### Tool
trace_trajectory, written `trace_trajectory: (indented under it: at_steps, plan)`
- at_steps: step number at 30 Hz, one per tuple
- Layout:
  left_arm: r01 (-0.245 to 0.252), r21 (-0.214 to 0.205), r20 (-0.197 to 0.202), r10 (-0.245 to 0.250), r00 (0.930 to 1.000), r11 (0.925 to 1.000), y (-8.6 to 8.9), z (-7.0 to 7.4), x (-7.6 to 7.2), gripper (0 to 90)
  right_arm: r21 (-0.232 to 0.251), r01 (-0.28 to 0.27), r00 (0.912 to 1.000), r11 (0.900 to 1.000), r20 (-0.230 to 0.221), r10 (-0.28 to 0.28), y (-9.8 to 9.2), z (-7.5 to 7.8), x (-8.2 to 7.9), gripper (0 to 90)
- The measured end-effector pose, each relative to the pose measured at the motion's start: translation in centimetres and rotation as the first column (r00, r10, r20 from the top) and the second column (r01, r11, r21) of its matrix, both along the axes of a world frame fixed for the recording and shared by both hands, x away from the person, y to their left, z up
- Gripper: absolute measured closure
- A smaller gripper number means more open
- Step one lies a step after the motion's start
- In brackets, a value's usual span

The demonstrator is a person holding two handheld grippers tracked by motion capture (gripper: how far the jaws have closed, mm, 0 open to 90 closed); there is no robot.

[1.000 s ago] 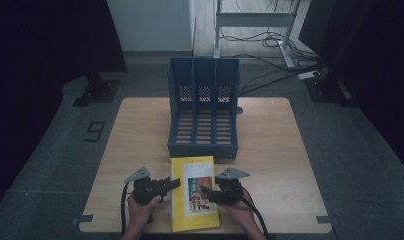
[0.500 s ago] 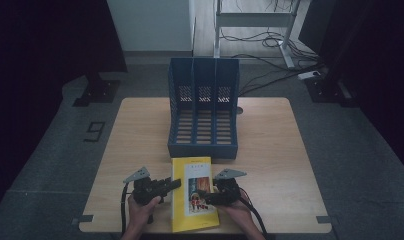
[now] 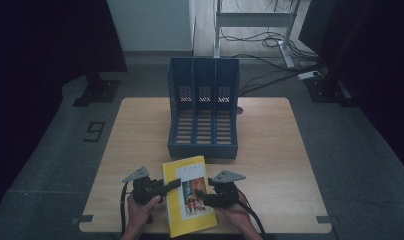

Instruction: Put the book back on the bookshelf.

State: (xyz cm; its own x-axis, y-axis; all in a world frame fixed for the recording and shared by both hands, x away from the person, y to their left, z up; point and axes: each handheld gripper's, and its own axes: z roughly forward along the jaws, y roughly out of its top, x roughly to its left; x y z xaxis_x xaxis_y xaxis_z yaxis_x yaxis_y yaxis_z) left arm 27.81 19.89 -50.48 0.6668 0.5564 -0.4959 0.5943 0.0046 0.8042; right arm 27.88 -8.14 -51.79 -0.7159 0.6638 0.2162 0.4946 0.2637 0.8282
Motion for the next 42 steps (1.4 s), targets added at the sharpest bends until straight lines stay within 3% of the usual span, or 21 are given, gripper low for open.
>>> trace_trajectory:
  at_steps: [3, 10, 15, 21, 26, 32, 36, 42]
  plan:
    - [-0.001, 0.0, 0.007, 0.001, 1.0, 1.0, 0.0, 0.1, -0.1, 71.2, -0.013, -0.006, 0.9998, 0.9999, 0.019, 0.007, 0.1, 0.2, -0.2, 37.7]
    - [0.01, -0.012, 0.014, -0.01, 0.9999, 0.9999, 0.2, 0.4, -0.2, 72.8, 0.017, -0.016, 0.9997, 0.9997, 0.019, 0.016, -0.3, 0.2, -0.1, 37.9]
    - [-0.041, -0.059, 0.044, 0.044, 0.998, 0.9974, 1.1, 1.0, -0.5, 74.8, 0.026, -0.013, 0.9999, 0.9996, 0.009, 0.013, -0.7, 0.1, 0.1, 37.8]
    - [-0.097, -0.085, 0.09, 0.105, 0.9904, 0.9916, 2.9, 2.2, -0.8, 75.7, 0.034, -0.006, 0.9999, 0.9994, 0.009, 0.005, -0.8, -0.1, 0.2, 39.1]
    - [-0.139, -0.082, 0.148, 0.15, 0.9776, 0.9869, 3.6, 3.2, -1.4, 75.6, 0.025, -0.009, 0.9999, 0.9997, 0.007, 0.009, -0.7, -0.3, 0.3, 39.1]
    - [-0.139, -0.084, 0.167, 0.152, 0.9743, 0.9867, 3.6, 3.4, -1.6, 75.6, 0.025, -0.005, 1.0, 0.9997, 0.0, 0.005, -0.8, -0.6, 0.3, 39.9]
    - [-0.137, -0.091, 0.163, 0.15, 0.9751, 0.9865, 3.7, 3.4, -1.5, 75.7, 0.019, -0.014, 0.9999, 0.9997, -0.001, 0.014, -0.7, -0.7, 0.3, 40.1]
    - [-0.12, -0.106, 0.172, 0.137, 0.9755, 0.9871, 3.6, 3.5, -1.5, 75.8, 0.02, 0.014, 0.9998, 0.9997, -0.012, -0.014, -0.8, -1.2, 0.4, 40.4]
